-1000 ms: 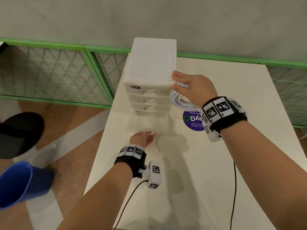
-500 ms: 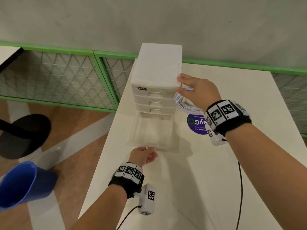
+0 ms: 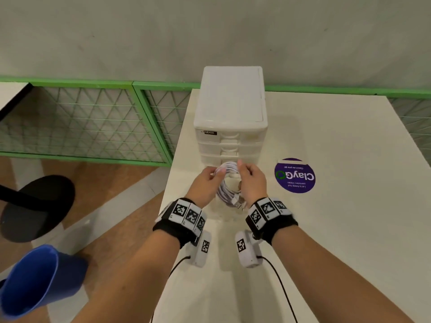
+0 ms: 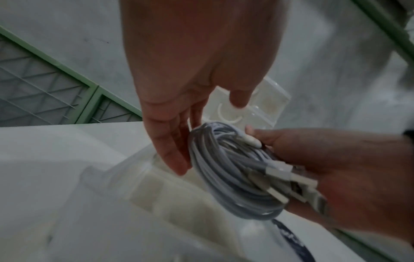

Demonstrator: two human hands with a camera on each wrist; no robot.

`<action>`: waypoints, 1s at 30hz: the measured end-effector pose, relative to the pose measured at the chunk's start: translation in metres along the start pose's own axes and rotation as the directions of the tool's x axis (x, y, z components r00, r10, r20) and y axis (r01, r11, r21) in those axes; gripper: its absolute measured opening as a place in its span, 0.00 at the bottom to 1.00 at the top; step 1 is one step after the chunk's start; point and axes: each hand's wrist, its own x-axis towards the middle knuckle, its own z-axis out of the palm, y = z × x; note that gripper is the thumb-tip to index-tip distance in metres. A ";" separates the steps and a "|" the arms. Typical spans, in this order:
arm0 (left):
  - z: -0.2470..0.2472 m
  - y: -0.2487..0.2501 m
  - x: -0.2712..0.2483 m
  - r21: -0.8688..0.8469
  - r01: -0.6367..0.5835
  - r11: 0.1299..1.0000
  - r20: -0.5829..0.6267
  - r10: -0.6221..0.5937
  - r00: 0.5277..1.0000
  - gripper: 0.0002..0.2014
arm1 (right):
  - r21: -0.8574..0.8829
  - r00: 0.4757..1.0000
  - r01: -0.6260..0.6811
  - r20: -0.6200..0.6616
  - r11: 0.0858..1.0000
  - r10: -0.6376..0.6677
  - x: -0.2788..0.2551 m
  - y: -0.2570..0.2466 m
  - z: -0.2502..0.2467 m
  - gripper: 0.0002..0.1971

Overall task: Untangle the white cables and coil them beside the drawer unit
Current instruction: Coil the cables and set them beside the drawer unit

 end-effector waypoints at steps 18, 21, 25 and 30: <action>0.022 0.007 0.033 0.728 0.077 0.681 -0.075 -0.032 0.997 0.14 | -0.478 0.885 0.442 0.372 0.759 -0.280 -0.014 0.027 -0.014 0.20; 0.023 0.008 0.032 0.759 0.051 0.650 -0.055 -0.013 0.998 0.15 | -0.670 0.842 0.528 0.495 0.522 -0.216 -0.022 0.038 -0.021 0.28; 0.020 0.006 0.029 0.807 -0.010 0.590 0.003 0.013 1.000 0.15 | -0.795 0.838 0.545 0.517 0.267 -0.172 -0.019 0.045 -0.028 0.32; 0.023 0.004 0.024 0.862 -0.016 0.507 0.000 0.033 0.999 0.14 | -0.799 0.803 0.574 0.506 0.179 -0.315 -0.002 0.041 -0.035 0.29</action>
